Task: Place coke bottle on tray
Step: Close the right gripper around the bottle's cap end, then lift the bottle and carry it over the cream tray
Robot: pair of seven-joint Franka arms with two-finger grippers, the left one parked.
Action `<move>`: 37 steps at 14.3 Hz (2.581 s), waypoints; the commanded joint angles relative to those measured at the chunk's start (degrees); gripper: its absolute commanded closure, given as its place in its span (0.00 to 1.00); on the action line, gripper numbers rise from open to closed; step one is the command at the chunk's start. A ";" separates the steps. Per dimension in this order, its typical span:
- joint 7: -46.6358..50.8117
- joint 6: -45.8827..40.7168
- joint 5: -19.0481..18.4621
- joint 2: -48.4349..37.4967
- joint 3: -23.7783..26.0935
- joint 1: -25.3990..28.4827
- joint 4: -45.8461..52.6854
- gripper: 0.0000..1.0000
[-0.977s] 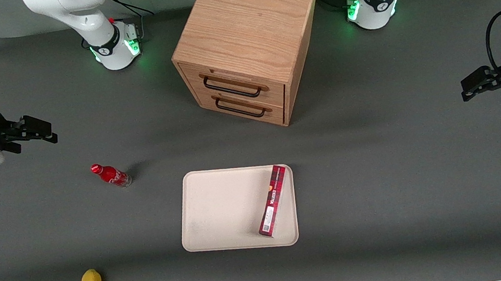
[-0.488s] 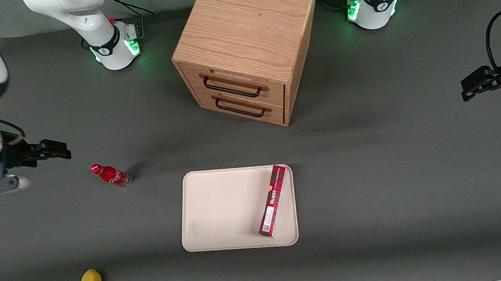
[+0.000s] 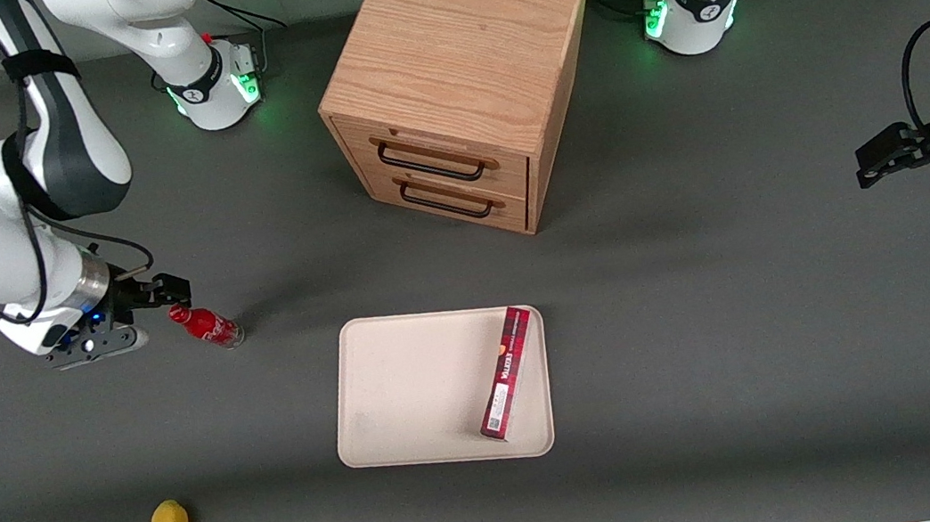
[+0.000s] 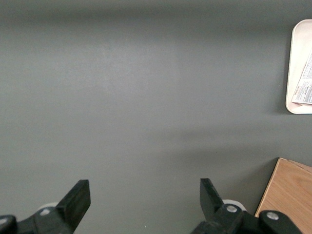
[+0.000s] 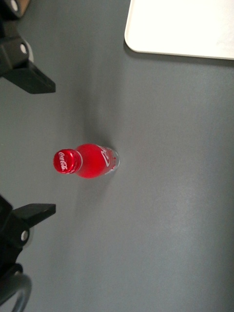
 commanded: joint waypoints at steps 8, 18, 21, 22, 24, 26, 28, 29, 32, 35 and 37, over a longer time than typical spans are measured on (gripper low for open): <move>-3.10 18.25 -0.85 -1.81 0.40 -2.87 -13.52 0.14; -0.47 19.14 -0.77 -2.50 1.54 -2.34 -13.35 1.00; -1.43 0.41 -0.77 -4.18 1.63 -2.34 -1.80 1.00; -1.69 -8.64 -0.77 -3.65 1.63 -2.43 4.26 1.00; -3.53 -21.77 -0.59 -2.42 1.63 -2.69 16.04 1.00; -3.46 -34.50 -0.41 0.90 1.63 -2.34 29.56 1.00; -3.02 -45.68 -0.33 7.57 1.63 -1.56 43.63 1.00; -2.93 -49.64 -0.59 10.73 1.63 0.10 49.35 1.00; 0.91 -51.80 -0.85 18.04 0.93 4.68 59.59 1.00; 9.35 -44.36 -0.94 26.04 0.84 10.83 63.65 1.00; 14.89 -33.83 -0.85 32.09 0.84 14.25 63.65 1.00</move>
